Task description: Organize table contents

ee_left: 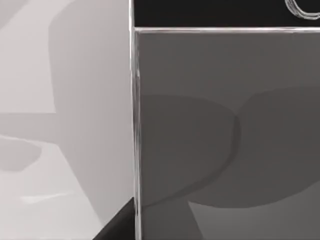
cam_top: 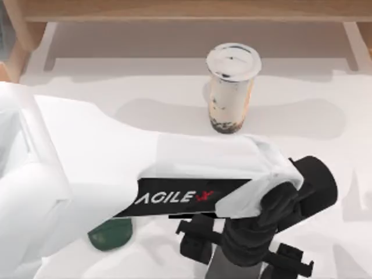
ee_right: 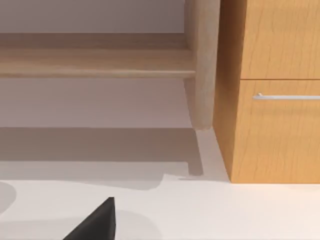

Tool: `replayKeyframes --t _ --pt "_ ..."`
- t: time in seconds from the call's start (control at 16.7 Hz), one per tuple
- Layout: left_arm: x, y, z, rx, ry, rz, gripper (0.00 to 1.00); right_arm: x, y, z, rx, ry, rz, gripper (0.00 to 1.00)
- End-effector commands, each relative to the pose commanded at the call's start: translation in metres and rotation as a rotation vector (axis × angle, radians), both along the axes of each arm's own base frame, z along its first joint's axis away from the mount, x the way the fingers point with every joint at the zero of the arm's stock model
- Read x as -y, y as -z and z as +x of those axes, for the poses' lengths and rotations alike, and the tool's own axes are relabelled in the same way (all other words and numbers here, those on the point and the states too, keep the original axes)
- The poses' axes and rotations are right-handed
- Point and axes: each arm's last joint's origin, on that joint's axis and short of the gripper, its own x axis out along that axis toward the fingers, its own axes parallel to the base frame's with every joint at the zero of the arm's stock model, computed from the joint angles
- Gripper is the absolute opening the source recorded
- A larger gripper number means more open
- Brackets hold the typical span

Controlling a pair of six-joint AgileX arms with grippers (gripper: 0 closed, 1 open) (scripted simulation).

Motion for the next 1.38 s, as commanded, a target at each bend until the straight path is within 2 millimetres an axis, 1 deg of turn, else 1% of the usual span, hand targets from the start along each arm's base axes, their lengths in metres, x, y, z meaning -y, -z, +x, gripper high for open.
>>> replayKeyframes --t 0.06,0.3,0.48,0.72,0.96,1.26,1.38 --pt "0.0 -0.005 0.0 0.004 -0.001 -0.008 0.0 0.0 0.0 0.0 0.0 0.0 0.0 1.0" --pt "0.0 -0.003 0.001 0.002 0.0 -0.004 0.0 0.0 0.0 0.0 0.0 0.0 0.0 1.0" --pt "-0.006 -0.009 -0.007 0.049 -0.034 0.031 0.0 0.0 0.0 0.0 0.0 0.0 0.0 1.0" --pt "-0.028 -0.026 -0.016 0.232 -0.161 0.093 0.0 0.0 0.0 0.0 0.0 0.0 0.0 1.0" --pt "-0.049 -0.042 -0.028 0.41 -0.245 0.12 0.0 0.0 0.0 0.0 0.0 0.0 0.0 1.0" --pt "-0.076 -0.064 -0.042 0.632 -0.369 0.094 0.0 0.0 0.0 0.0 0.0 0.0 0.0 1.0" --pt "-0.087 -0.069 -0.046 0.717 -0.415 0.082 0.0 0.0 0.0 0.0 0.0 0.0 0.0 1.0"
